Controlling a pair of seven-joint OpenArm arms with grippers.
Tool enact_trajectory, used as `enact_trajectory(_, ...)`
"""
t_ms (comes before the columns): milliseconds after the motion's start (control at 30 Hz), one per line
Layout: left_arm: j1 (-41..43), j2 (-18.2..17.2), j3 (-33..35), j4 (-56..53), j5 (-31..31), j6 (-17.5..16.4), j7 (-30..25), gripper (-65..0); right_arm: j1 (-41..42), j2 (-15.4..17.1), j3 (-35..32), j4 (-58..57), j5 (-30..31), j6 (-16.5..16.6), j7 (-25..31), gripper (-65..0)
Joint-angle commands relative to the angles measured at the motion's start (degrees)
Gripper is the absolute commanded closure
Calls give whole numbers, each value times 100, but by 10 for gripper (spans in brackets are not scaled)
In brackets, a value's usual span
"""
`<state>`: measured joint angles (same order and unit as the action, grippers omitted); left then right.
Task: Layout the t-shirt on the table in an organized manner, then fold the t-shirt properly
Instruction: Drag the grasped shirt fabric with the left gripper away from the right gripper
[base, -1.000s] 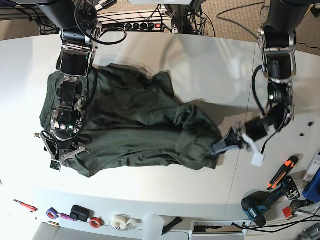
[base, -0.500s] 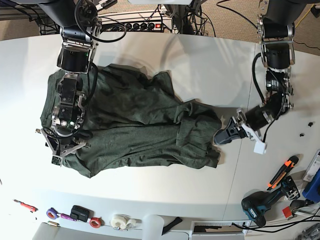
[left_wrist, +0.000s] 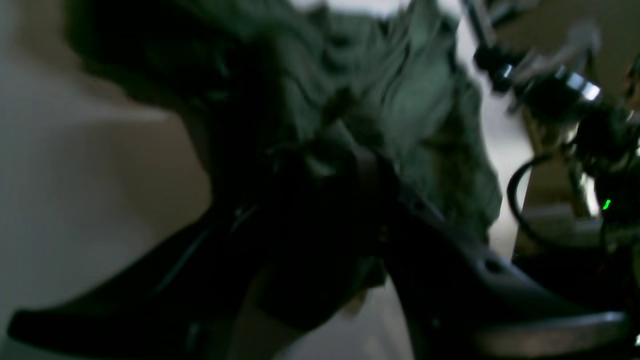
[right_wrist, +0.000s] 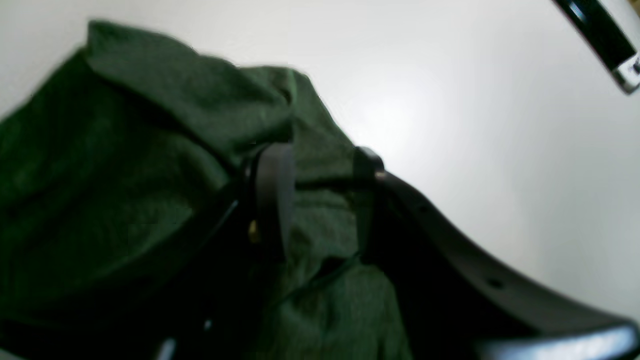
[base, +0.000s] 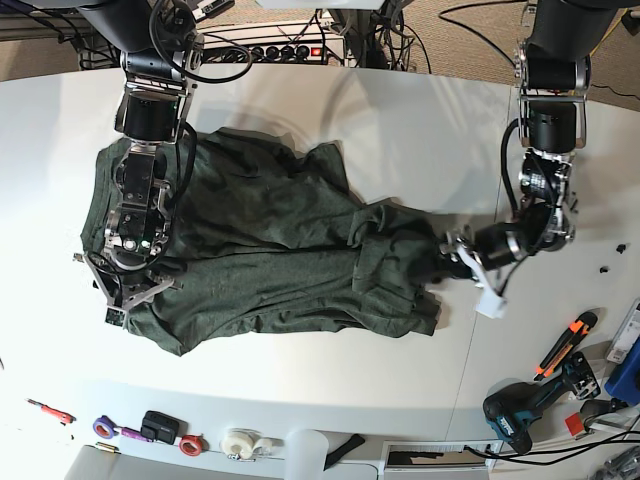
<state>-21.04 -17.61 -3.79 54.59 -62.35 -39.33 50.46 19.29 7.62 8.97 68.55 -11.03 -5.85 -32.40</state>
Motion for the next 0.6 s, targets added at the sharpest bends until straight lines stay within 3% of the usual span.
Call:
enact_trajectory(0, -219, -48, 55, 120, -149, -67, -142, -204, 133, 46, 7, 107, -37, 70, 127, -204)
enact_trajectory(133, -310, -50, 142, 212, -149, -67, -186, -174, 35, 50, 7, 94, -39, 212, 87, -204)
enact_trajectory(267, -302, -50, 125, 352, -146, -67, -190, 0, 26, 48, 7, -348, -37, 216, 221, -204)
enact_trajectory(533, -262, -48, 131, 363, 9, -67, -205, 0, 57, 66, 9, -739, -59, 214, 415, -204)
enact_trajectory(567, -262, -50, 142, 363, 122, -67, -208, -40, 59, 68, 7, -739, -61, 214, 417, -204)
